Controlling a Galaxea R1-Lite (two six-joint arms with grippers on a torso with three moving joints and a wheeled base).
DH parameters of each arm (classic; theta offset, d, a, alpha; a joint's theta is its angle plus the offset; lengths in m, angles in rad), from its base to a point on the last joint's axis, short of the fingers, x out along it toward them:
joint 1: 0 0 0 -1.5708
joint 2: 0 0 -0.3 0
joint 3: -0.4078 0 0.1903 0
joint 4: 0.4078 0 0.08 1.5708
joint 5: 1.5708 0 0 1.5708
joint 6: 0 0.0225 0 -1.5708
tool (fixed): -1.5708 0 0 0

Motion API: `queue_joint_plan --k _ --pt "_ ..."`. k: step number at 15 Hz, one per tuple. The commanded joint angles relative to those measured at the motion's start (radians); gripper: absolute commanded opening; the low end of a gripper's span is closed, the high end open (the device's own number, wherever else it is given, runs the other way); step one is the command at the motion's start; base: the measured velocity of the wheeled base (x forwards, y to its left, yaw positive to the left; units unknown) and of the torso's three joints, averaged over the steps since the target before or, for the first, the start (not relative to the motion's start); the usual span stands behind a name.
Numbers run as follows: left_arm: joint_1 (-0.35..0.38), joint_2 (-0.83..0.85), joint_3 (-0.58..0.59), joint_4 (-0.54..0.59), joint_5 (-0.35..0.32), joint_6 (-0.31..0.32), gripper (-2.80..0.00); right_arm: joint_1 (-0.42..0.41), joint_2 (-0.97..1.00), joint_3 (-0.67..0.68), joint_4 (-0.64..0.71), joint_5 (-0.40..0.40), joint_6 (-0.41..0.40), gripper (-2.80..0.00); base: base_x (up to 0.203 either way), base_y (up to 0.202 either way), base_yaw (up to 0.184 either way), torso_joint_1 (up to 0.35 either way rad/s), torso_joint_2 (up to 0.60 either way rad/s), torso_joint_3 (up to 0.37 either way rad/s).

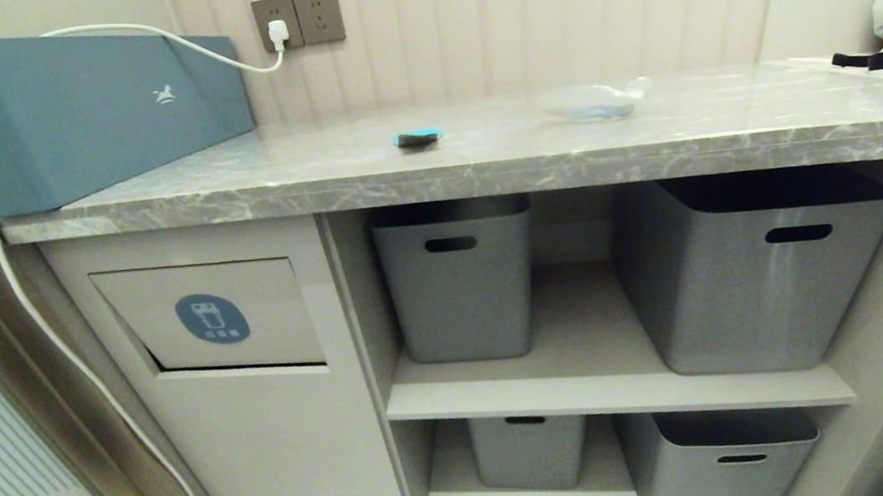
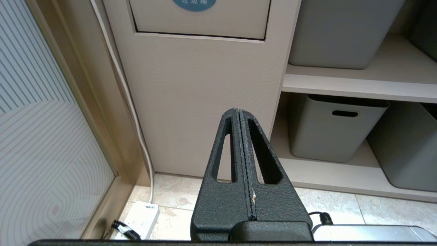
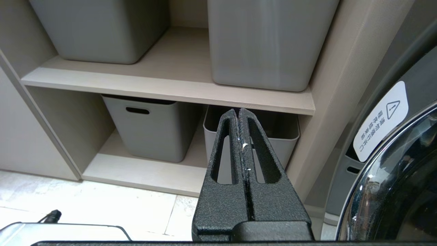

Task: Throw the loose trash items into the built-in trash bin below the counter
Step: Pick up the garbage

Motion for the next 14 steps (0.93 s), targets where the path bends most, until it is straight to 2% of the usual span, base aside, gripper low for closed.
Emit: queue_joint_plan --k 1,5,9,14 --pt "0.0 -0.001 0.0 0.0 0.0 -0.001 -2.8 0.0 0.0 -0.001 0.0 0.0 0.001 -2.8 0.0 0.0 0.0 0.0 0.0 0.0" --pt "0.0 0.0 0.0 0.0 0.0 -0.001 -2.8 0.0 0.0 -0.001 0.0 0.006 -0.02 -2.8 0.0 0.0 0.0 0.005 -0.01 -0.006" --pt "0.0 -0.002 0.0 0.0 0.0 -0.001 -2.8 0.0 0.0 0.001 0.0 0.005 -0.014 -2.8 0.0 0.0 0.0 0.067 -0.24 -0.243" --pt "0.0 0.0 0.0 0.002 0.0 0.001 -2.8 0.0 0.0 0.001 0.0 0.003 -0.014 -2.8 0.0 0.0 0.0 0.185 -0.52 -0.296"
